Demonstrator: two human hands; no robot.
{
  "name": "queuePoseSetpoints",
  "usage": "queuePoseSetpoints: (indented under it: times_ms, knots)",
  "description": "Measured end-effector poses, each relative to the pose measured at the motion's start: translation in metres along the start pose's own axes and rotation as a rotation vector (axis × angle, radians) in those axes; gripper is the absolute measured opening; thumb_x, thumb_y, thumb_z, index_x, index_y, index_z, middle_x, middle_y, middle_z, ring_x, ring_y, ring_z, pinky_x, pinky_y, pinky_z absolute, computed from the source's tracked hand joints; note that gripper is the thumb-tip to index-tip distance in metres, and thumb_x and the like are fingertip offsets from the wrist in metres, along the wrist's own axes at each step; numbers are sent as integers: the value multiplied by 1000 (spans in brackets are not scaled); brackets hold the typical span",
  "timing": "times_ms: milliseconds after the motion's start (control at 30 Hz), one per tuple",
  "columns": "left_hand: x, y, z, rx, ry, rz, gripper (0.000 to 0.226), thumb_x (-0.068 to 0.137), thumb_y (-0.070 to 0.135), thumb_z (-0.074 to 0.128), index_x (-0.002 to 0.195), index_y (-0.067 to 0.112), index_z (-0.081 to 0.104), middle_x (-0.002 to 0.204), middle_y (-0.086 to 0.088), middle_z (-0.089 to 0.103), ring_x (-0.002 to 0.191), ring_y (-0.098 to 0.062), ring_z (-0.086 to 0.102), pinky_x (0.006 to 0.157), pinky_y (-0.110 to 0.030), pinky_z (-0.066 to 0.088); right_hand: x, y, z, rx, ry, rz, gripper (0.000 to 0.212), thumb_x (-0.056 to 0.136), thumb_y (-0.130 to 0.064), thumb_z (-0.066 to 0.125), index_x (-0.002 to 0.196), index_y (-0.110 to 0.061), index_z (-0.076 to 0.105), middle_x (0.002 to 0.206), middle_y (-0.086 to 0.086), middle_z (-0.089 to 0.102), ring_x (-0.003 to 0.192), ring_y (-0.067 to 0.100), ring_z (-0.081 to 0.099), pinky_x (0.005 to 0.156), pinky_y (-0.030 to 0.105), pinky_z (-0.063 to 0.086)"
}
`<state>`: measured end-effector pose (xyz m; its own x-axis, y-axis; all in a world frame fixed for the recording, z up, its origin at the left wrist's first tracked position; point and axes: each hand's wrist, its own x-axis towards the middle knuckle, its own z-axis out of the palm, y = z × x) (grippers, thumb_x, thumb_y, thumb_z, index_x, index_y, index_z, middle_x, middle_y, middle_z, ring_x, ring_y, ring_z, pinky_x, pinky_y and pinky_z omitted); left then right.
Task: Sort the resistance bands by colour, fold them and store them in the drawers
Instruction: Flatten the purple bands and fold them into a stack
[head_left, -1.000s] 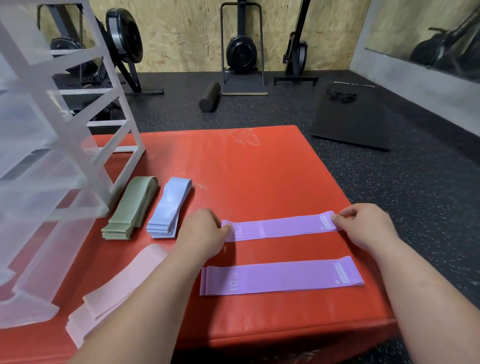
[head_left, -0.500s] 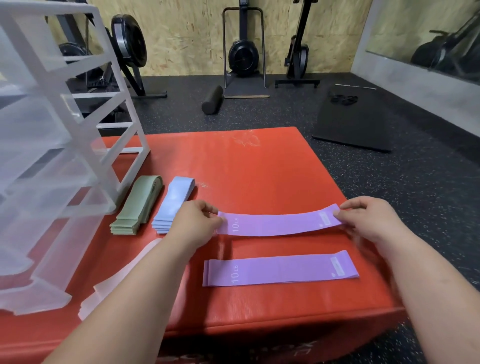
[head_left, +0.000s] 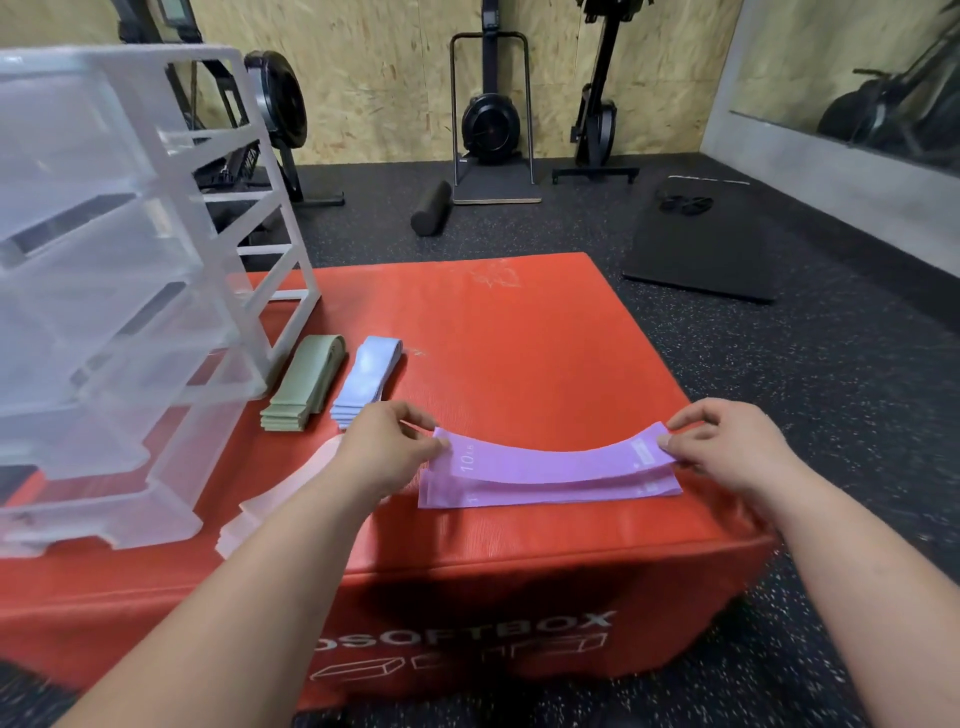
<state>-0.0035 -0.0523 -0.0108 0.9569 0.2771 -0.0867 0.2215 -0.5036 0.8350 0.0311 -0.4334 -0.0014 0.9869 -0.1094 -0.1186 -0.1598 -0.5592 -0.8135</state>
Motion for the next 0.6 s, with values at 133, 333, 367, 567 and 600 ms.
queuePoseSetpoints:
  times_ms: [133, 333, 367, 567, 600]
  knots:
    - [-8, -5, 4, 113, 27, 1, 17, 83, 28, 87, 92, 25, 73, 79, 3, 77, 60, -17, 63, 54, -27, 44, -6, 5, 5, -162, 25, -45, 18, 79, -23, 88, 88, -24, 72, 68, -8, 76, 66, 16, 72, 76, 37, 59]
    - [-13, -2, 6, 254, 52, 9, 14, 85, 27, 83, 93, 27, 71, 81, 6, 75, 77, -16, 71, 59, -25, 44, -11, 5, 11, -228, 39, -85, 15, 80, -21, 84, 86, -24, 71, 62, -12, 74, 57, -2, 66, 61, 25, 44]
    - [-13, -2, 6, 273, 54, 10, 14, 85, 27, 82, 93, 27, 71, 81, 7, 75, 77, -14, 70, 58, -24, 43, -11, 5, 12, -237, 42, -85, 14, 80, -20, 83, 86, -24, 71, 62, -12, 73, 57, -2, 66, 60, 24, 43]
    - [-9, -7, 12, 398, 47, 31, 18, 87, 32, 79, 99, 27, 68, 81, 7, 75, 78, -14, 70, 59, -27, 44, -8, 9, 15, -357, 32, -131, 17, 78, -24, 86, 83, -26, 69, 63, -10, 72, 68, 5, 68, 62, 23, 43]
    - [-8, -8, 12, 432, 53, 44, 20, 87, 34, 78, 101, 28, 67, 82, 7, 75, 80, -16, 70, 63, -29, 47, -7, 10, 15, -384, 27, -140, 18, 78, -26, 86, 83, -26, 70, 64, -10, 72, 68, 5, 67, 63, 24, 43]
